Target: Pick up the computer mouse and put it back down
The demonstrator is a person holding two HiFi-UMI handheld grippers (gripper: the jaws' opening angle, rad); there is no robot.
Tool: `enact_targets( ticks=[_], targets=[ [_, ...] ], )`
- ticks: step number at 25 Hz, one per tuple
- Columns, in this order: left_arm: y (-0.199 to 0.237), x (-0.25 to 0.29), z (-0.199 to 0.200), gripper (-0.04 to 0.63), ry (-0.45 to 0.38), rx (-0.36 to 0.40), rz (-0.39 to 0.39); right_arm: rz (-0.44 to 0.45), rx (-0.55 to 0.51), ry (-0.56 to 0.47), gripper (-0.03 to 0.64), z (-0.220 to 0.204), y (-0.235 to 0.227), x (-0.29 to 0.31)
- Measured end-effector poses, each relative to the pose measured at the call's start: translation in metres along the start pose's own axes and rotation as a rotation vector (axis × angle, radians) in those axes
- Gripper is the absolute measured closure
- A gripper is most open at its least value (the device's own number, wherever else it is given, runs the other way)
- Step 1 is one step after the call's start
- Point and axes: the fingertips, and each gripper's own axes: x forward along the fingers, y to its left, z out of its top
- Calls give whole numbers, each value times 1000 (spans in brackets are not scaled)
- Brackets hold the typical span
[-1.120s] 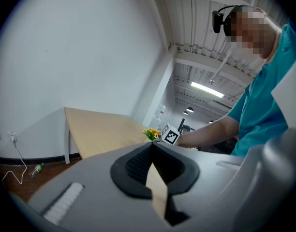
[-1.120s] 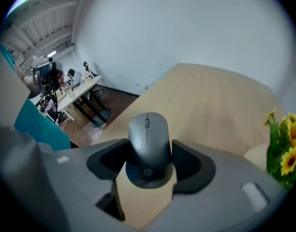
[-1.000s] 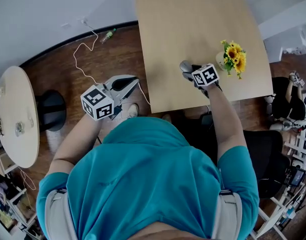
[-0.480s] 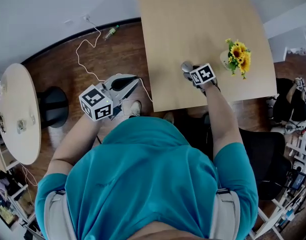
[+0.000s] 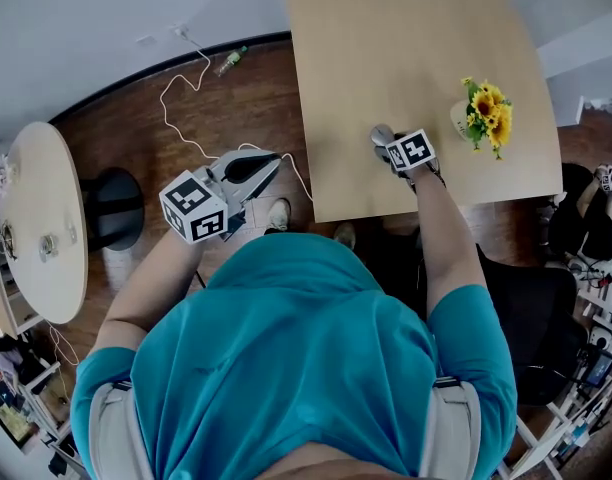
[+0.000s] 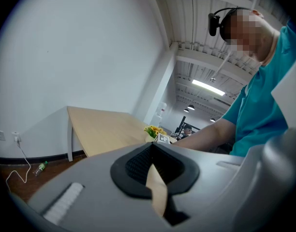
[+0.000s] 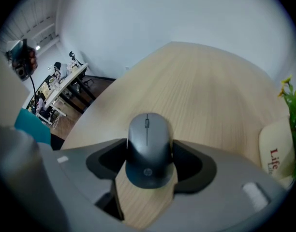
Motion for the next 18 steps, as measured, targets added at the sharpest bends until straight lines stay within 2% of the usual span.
enact_targets(
  ticks=[2, 3, 4, 6, 10, 15, 18],
  targets=[
    [0, 0, 0, 591, -1, -2, 0, 19, 7, -10, 314, 1, 2, -1],
    [-1, 1, 0, 591, -3, -4, -1, 32, 12, -17, 295, 2, 4, -2],
    [-1, 2, 1, 591, -7, -7, -2, 44, 20, -27, 246, 3, 5, -4],
    [-3, 4, 2, 591, -11, -7, -9, 58, 37, -56, 225, 5, 6, -12],
    [-5, 9, 6, 591, -11, 9, -28, 65, 58, -143, 222, 14, 6, -41],
    [-12, 23, 14, 591, -25, 24, -54, 80, 81, -308, 224, 27, 10, -92],
    [-16, 32, 21, 591, -35, 32, -68, 83, 82, -400, 250, 33, 15, -127]
  ],
)
